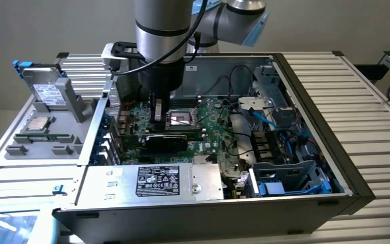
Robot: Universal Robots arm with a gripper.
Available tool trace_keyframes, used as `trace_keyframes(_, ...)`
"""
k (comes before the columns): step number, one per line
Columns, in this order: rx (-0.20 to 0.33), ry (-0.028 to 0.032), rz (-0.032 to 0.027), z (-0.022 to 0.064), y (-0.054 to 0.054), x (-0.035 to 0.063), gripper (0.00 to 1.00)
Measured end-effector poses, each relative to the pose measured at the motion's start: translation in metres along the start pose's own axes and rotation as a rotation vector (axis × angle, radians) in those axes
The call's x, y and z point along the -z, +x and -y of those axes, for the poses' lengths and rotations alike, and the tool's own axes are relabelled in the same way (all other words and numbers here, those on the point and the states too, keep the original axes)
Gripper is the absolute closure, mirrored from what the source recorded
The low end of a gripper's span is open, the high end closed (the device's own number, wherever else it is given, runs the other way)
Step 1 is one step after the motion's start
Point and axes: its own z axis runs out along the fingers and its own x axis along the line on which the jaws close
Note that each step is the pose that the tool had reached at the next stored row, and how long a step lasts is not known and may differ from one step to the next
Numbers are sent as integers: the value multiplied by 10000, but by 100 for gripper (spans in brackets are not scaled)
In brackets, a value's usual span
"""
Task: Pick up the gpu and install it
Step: 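Press down on the gpu until it lock into place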
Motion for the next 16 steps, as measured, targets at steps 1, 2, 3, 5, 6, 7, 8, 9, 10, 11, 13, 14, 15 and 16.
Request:
trace_keyframes(1, 0, 0, 0, 0, 0, 0, 88)
trace_keyframes(2, 0, 0, 0, 0, 0, 0, 88)
trace_keyframes(3, 0, 0, 0, 0, 0, 0, 88)
trace_keyframes(5, 0, 0, 0, 0, 0, 0, 88)
trace_keyframes(6, 0, 0, 0, 0, 0, 0, 88)
trace_keyframes(7, 1, -1, 1, -1, 0, 0, 88)
trace_keyframes(8, 0, -1, 6, -5, 0, -2, 88)
trace_keyframes(9, 0, 0, 10, -13, 0, -3, 88)
trace_keyframes(10, 0, -1, 14, -24, 1, -4, 88)
trace_keyframes(11, 2, -1, 15, -34, 1, -5, 88)
trace_keyframes(13, 2, -1, 19, -54, 2, -7, 88)
trace_keyframes(14, 2, -1, 19, -63, 2, -8, 88)
trace_keyframes(15, 3, -2, 19, -70, 3, -8, 88)
trace_keyframes(16, 3, -1, 19, -76, 3, -9, 88)
